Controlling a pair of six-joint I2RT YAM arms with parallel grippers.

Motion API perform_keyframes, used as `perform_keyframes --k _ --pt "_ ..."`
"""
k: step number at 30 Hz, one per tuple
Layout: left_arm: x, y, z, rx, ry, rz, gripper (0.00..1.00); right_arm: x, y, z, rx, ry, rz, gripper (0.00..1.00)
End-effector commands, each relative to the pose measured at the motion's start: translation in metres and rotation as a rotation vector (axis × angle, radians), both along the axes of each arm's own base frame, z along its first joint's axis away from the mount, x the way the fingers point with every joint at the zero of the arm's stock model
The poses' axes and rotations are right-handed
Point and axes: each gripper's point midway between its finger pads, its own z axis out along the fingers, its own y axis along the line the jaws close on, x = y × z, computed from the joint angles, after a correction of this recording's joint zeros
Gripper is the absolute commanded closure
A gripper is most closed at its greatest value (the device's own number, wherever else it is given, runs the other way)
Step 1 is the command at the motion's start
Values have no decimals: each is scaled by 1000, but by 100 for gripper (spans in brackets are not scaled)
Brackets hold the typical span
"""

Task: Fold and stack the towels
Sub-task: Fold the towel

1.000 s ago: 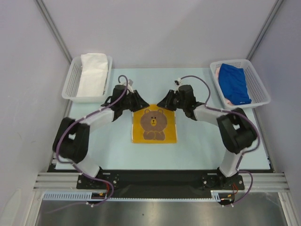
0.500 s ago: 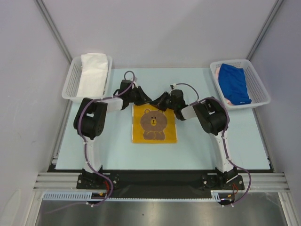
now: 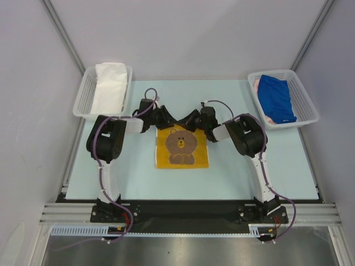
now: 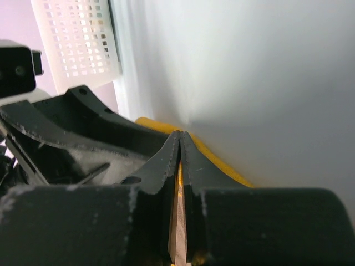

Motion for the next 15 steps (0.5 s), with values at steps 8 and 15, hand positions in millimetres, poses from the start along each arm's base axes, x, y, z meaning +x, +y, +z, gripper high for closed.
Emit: perform_keyframes --k 8,15 --pt "-9 26 -27 146 85 33 72 16 -8 -6 -9 -1 -49 95" --pt "-11 39 -41 160 123 66 77 20 -42 -13 -12 22 -94 95"
